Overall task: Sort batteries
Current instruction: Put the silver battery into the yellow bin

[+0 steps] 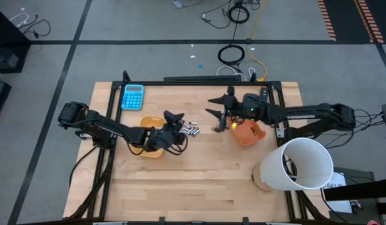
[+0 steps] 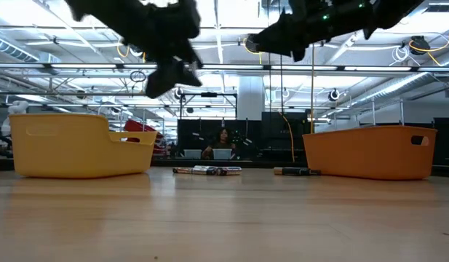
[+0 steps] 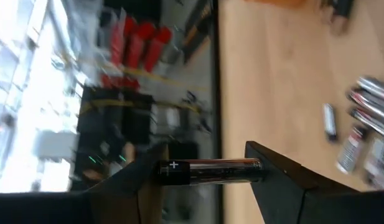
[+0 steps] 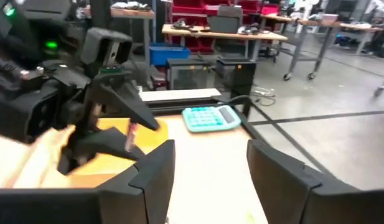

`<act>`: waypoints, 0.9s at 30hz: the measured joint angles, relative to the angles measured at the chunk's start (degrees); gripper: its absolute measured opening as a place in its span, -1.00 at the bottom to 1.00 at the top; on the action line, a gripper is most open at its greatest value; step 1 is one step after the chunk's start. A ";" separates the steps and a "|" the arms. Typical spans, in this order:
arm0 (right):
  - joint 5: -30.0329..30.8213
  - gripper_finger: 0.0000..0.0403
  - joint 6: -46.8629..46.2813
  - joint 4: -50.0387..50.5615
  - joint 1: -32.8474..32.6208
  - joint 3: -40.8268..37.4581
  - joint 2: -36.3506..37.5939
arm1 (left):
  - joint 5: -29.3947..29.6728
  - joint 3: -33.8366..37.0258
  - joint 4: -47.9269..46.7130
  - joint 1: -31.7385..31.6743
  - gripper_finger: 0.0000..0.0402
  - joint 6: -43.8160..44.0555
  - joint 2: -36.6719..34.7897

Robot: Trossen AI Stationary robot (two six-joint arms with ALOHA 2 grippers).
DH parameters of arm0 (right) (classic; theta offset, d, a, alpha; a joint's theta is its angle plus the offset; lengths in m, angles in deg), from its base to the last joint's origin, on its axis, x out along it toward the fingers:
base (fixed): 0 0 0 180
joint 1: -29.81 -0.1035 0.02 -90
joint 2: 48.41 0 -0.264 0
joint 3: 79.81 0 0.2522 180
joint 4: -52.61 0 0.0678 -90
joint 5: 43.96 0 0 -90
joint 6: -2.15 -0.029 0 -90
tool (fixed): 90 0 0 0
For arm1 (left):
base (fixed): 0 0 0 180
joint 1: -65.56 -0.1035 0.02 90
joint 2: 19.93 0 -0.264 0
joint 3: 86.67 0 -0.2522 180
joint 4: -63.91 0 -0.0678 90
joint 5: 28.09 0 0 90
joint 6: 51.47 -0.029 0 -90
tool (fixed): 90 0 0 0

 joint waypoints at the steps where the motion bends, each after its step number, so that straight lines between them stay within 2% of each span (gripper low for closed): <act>1: 0.02 -0.06 0.45 1.31 0.62 0.00 1.18 | 0.37 -0.02 -5.05 0.54 0.01 4.63 -1.38; 5: 0.04 -0.06 1.77 3.29 2.89 0.04 3.92 | 0.50 0.00 -23.46 3.30 0.01 24.71 -8.04; 10: -0.02 -0.06 2.62 2.35 4.55 0.07 4.06 | -11.69 0.00 -41.01 4.42 0.01 52.01 -15.99; 14: -0.09 -0.06 2.61 2.14 5.17 0.07 3.88 | -17.17 0.00 -47.26 4.34 0.01 67.30 -18.41; 15: -0.09 -0.06 2.61 2.10 5.29 0.07 3.88 | -17.71 0.00 -48.18 4.42 0.05 69.71 -18.50; 19: -0.11 -0.06 2.34 2.07 5.27 0.07 3.88 | -18.75 0.02 -49.62 4.35 0.63 73.96 -18.50; 21: -0.13 -0.06 2.12 2.05 5.27 0.07 3.88 | -18.85 0.02 -48.96 4.02 0.83 74.18 -18.50; 24: -0.24 -0.06 1.67 2.17 5.27 0.07 3.88 | -19.53 0.02 -49.12 3.14 0.89 74.16 -18.50; 27: -0.26 -0.06 1.57 2.37 5.27 0.07 3.88 | -21.80 0.02 -48.43 1.81 0.83 74.16 -18.48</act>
